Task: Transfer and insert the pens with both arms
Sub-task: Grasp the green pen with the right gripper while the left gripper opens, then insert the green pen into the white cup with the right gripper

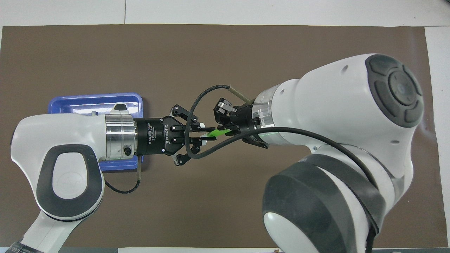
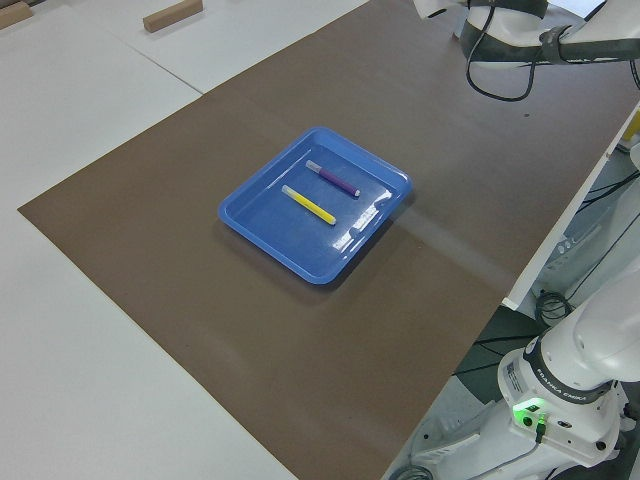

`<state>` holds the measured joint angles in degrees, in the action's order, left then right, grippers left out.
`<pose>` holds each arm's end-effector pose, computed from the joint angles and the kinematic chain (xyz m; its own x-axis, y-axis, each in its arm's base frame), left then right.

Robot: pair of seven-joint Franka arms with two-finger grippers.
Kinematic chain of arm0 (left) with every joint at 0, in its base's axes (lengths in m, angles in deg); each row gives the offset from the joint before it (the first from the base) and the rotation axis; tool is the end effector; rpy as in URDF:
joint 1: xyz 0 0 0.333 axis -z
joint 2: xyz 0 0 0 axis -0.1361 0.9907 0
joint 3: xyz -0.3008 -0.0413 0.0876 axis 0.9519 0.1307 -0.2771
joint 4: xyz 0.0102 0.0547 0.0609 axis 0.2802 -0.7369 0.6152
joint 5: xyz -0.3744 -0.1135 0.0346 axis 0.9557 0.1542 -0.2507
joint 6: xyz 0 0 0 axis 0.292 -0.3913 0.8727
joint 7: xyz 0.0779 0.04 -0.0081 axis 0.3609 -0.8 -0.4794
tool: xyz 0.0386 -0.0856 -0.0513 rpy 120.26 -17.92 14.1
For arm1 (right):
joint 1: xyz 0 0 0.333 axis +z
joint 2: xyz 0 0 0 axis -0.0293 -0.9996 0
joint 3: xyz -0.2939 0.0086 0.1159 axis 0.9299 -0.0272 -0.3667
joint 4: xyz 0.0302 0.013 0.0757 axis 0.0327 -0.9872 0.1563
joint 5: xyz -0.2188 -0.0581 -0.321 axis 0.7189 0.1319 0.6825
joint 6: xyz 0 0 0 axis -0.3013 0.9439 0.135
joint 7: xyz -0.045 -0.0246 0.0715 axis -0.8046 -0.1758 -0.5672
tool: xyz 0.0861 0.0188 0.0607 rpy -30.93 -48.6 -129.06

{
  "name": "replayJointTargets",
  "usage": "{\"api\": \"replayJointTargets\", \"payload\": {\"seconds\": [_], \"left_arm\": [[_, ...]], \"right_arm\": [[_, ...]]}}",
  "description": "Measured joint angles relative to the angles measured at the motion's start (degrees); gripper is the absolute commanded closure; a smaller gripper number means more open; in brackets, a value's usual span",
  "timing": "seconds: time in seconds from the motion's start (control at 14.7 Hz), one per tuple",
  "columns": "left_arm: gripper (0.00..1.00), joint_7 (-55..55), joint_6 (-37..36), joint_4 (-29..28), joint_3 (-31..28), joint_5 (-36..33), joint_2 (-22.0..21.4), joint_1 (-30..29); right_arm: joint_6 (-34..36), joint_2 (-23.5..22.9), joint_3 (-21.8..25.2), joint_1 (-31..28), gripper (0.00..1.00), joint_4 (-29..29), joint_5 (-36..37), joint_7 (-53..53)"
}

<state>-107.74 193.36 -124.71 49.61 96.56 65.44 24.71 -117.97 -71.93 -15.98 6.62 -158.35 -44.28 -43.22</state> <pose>0.4589 -0.2782 0.5074 -0.0464 0.4848 -0.8734 0.9989 0.0238 -0.0399 0.5079 0.3217 0.6081 0.8452 -0.4878 -0.2185 -0.5341 -0.7560 -0.3784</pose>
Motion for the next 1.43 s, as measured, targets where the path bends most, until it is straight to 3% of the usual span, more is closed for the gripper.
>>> {"api": "replayJointTargets", "payload": {"seconds": [0.07,0.14,0.2,0.27,0.54,0.88,1.15,1.43], "left_arm": [[1.00,0.0,0.1,0.0,0.0,0.1,0.0,0.0],[0.88,0.0,0.3,0.0,0.0,0.1,0.0,0.1],[0.10,0.0,0.7,0.0,0.0,0.1,0.0,0.3],[0.00,0.0,1.4,0.0,0.0,0.1,0.0,0.6],[0.00,0.0,4.8,0.0,0.0,0.1,-0.1,1.8],[0.00,0.1,4.9,0.0,-0.8,-3.2,-0.2,0.1],[0.00,0.4,3.2,0.1,-1.0,-14.3,-0.2,-3.2],[0.00,1.2,-0.6,0.8,-1.3,-32.8,-0.2,-4.9]], "right_arm": [[0.0,0.0,0.0,0.0,1.00,0.0,0.0,0.0],[-0.1,0.0,0.0,0.0,1.00,0.0,0.0,0.0],[-0.1,0.0,0.1,0.0,1.00,0.0,0.0,0.0],[-0.1,0.0,0.2,-0.1,1.00,0.0,0.0,0.0],[0.7,0.0,1.9,-0.1,1.00,0.0,1.2,0.2],[6.7,1.1,5.6,-0.2,1.00,-0.3,11.6,11.1],[4.1,3.6,12.2,-0.3,1.00,-7.0,14.0,32.4],[-4.4,4.8,19.0,-0.8,1.00,-14.2,15.6,51.9]]}}
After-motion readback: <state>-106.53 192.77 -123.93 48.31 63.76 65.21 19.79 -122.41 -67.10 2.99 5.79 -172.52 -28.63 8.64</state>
